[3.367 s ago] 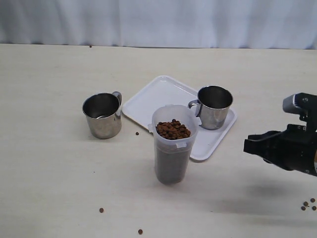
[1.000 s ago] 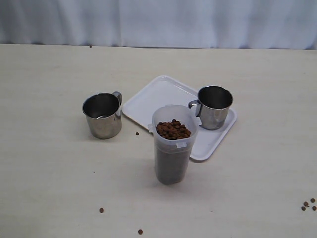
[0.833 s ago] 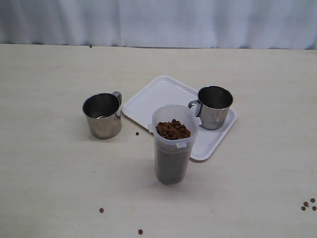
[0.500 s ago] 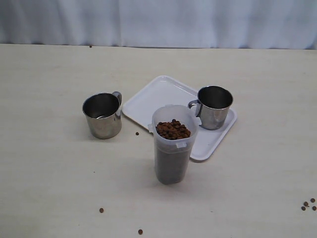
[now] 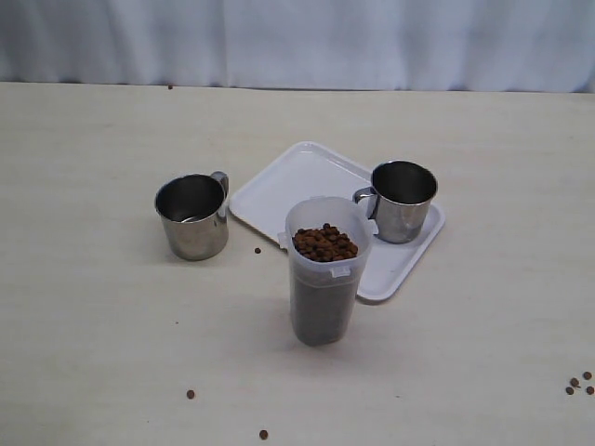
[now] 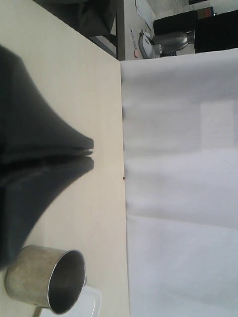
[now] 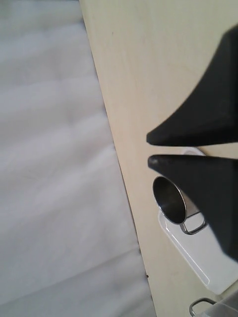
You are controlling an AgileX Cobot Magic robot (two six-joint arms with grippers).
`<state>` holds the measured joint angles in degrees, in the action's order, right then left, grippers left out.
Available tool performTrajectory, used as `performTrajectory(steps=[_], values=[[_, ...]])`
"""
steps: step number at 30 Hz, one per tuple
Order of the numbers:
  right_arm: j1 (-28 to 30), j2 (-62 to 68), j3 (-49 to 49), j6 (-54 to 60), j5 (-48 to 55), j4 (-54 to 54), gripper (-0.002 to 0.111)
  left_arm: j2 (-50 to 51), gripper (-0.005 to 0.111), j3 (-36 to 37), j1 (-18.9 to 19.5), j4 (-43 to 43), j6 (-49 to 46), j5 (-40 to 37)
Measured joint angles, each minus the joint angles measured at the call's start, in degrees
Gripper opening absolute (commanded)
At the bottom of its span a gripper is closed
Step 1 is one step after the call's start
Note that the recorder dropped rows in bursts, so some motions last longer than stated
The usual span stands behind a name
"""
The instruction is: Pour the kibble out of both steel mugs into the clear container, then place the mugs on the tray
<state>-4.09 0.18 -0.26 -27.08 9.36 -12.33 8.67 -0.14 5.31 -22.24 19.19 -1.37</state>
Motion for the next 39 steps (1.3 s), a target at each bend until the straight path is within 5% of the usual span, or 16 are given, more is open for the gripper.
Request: performTrajectory(steps=[7,15,28,39], values=[[0.0,0.0,0.0,-0.1,0.0,0.0,0.005,0.0,0.000,0.0,0.0,0.0,0.5,2.0],[0.0,0.0,0.0,-0.1,0.0,0.0,0.005,-0.1,0.000,0.0,0.0,0.2,8.8,15.2],[0.0,0.0,0.0,-0.1,0.0,0.0,0.005,0.4,0.000,0.0,0.0,0.2,8.6,20.3],[0.0,0.0,0.0,-0.1,0.0,0.0,0.005,24.4,0.000,0.0,0.0,0.2,4.0,21.2]])
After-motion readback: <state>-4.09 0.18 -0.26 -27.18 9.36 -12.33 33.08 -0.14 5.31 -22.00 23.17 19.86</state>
